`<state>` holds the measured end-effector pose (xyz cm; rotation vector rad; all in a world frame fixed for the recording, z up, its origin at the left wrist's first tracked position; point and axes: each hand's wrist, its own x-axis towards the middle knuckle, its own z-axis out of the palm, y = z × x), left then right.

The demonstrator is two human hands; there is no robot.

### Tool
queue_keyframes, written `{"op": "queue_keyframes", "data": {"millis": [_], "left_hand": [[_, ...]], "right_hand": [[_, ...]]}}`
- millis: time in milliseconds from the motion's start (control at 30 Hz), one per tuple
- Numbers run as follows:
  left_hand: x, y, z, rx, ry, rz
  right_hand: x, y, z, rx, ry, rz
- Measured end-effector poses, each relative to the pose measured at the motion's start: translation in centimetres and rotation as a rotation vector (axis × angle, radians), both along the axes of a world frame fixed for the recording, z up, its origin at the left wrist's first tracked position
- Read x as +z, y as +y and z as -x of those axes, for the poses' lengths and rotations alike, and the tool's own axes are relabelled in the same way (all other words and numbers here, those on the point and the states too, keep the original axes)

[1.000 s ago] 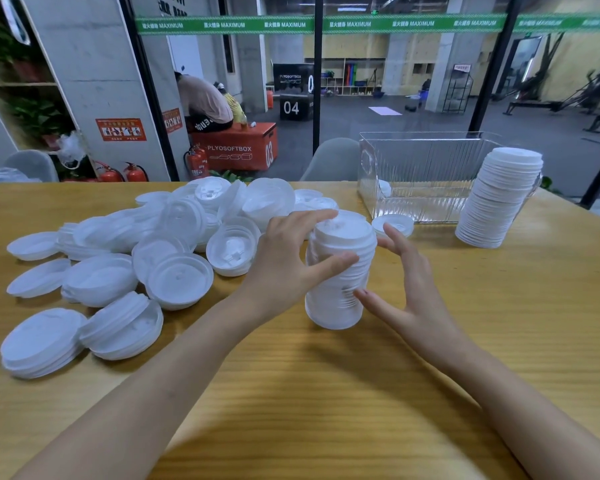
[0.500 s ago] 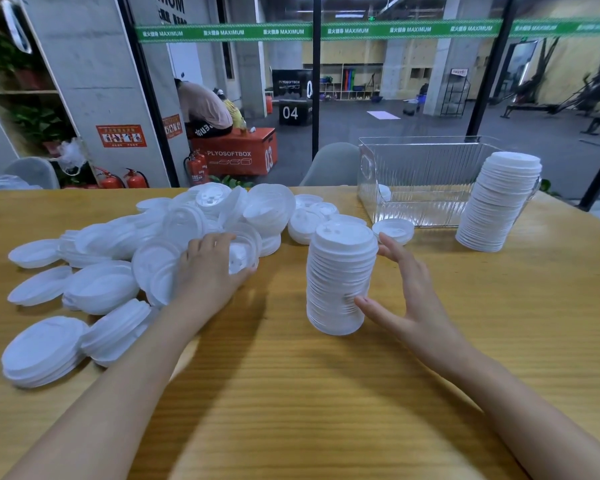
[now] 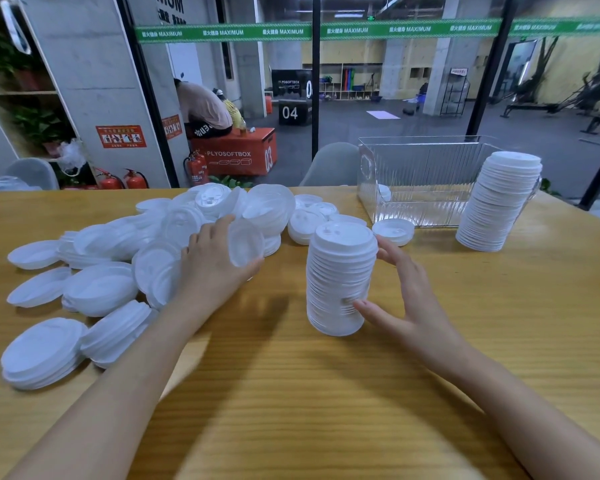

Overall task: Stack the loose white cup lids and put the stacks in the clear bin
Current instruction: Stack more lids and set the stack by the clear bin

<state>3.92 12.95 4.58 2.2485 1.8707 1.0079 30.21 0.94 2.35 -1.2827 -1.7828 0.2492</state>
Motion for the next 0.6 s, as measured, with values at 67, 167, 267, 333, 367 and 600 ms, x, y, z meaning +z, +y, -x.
{"op": "queue_keyframes", "data": {"millis": [67,167,267,333,367,600], "left_hand": [[0.6,-0.8,-0.4,-0.1,-0.133,0.008],[1.3,-1.8,-1.1,-0.182,-0.281,0.013],[2.2,-2.8,-2.1,-0.204,-0.423,-0.002],[3.0,-3.2,-2.6,-0.241,-0.54,0.004],[3.4,-3.5,-2.8,-0.274,-0.605,-0.003],[5.2,-5.1,-5.6,-0.528,-0.821,0.114]], "right_hand": [[0.0,0.0,0.0,0.001,-0.003,-0.004],[0.0,0.0,0.0,0.003,-0.001,-0.003],[0.0,0.0,-0.1,-0.004,0.002,0.005],[0.0,0.0,-0.1,-0.009,0.001,0.007],[0.0,0.0,0.0,-0.012,0.0,0.006],[0.1,0.0,-0.1,-0.017,-0.001,0.003]]}}
